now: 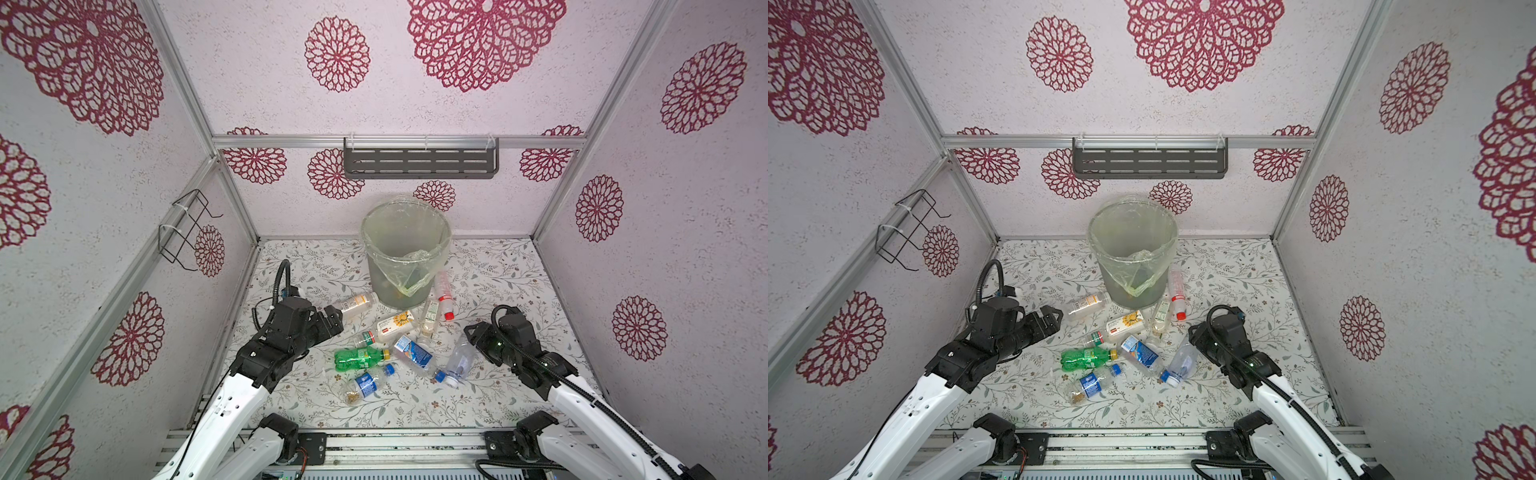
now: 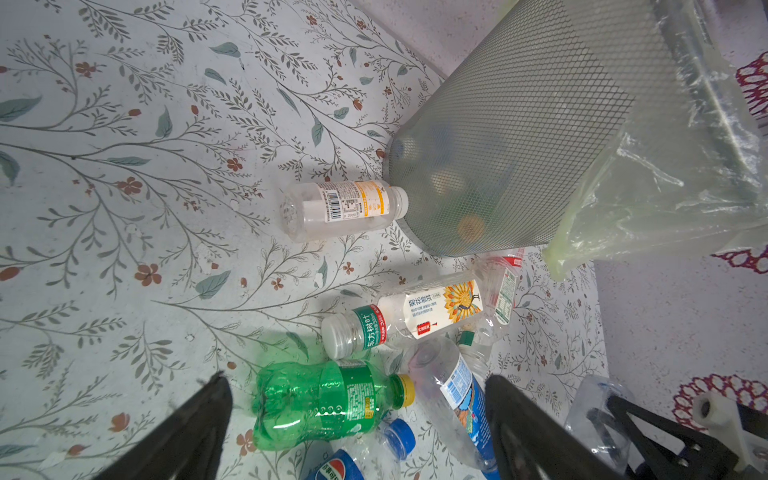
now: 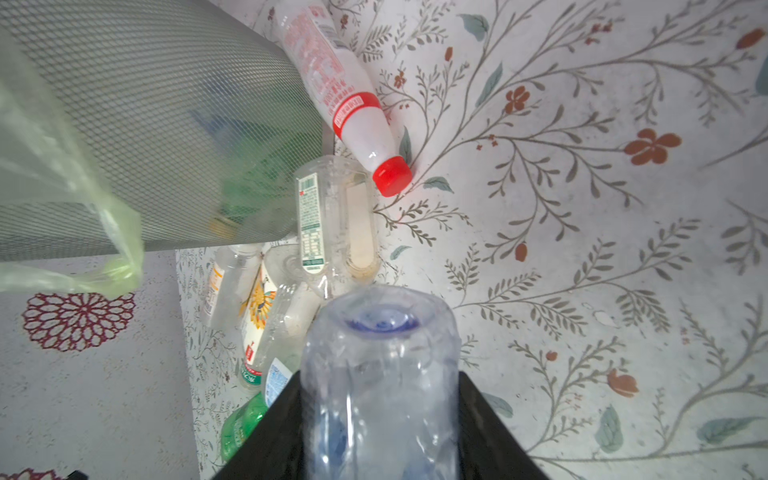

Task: Throw the plastic bottles in the bin
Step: 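Lift the clear bottle with the right gripper toward the bin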

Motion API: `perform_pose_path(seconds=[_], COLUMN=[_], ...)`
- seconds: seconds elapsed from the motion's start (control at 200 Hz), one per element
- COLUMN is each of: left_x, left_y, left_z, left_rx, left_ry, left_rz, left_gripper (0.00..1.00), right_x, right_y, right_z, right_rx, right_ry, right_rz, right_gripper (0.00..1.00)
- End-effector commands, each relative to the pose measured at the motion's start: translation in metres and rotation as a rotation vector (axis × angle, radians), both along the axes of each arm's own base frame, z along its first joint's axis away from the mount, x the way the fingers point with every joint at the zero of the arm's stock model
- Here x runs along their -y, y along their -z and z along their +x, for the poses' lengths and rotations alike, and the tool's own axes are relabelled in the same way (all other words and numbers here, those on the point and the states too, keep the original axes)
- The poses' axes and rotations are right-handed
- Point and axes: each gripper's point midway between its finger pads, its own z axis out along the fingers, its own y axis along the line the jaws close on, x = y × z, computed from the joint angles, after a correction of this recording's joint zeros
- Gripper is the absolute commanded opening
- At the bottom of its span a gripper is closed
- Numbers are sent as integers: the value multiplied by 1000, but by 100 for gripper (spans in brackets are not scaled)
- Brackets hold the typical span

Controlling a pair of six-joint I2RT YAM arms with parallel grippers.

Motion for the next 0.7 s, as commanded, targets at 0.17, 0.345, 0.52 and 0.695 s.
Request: perform_pose_path(seconds=[0.17,0.345,0.52,0.695], left_x=[-6,-8,-9,-10], left_y=[8,9,10,11], left_z=[4,2,-1,-4], left_rx=[-17,-16,-18,-17], left_ry=[-22,-28,-33,-37], left_rz=[26,22,17,10], left_gripper=[97,97,97,97], right_x=[-10,-17,-24,-28], right_y=[-48,-71,-92,-105], right_z=[15,24,33,41], right_rx=[110,157,198,231], right_ry=[-19,-33,-48,-54], right_rz=[48,74,87,91], right_gripper=[52,52,52,51])
